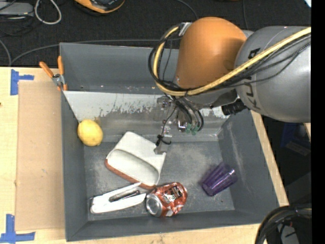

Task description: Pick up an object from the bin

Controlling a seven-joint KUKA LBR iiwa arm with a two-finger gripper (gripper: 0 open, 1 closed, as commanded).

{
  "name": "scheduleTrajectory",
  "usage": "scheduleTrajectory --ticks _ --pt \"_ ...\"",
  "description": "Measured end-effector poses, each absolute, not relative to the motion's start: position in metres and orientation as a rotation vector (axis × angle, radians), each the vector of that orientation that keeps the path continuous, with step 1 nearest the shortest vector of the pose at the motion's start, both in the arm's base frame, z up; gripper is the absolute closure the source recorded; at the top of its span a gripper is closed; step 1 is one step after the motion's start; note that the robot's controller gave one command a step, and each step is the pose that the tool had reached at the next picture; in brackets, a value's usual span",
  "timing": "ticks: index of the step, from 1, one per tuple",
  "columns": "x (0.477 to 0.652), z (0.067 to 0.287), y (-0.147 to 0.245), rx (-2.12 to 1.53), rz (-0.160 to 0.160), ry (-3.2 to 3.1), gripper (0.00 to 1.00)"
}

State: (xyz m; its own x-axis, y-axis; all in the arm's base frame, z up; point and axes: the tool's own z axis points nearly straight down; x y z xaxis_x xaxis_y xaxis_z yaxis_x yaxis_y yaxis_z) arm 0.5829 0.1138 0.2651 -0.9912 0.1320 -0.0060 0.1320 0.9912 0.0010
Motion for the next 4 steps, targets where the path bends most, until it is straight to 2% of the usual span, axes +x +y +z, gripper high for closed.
scheduleTrajectory --ticks 1,2,3,4 --pt "0.574 0.261 0.113 -0.090 0.007 3.124 0.00" --pt "0.568 0.238 0.118 -0.146 0.001 3.135 0.00" --pt "0.576 0.162 0.108 -0.341 0.001 3.125 0.00" --pt "0.578 0.171 0.139 0.130 0.009 3.129 0.00"
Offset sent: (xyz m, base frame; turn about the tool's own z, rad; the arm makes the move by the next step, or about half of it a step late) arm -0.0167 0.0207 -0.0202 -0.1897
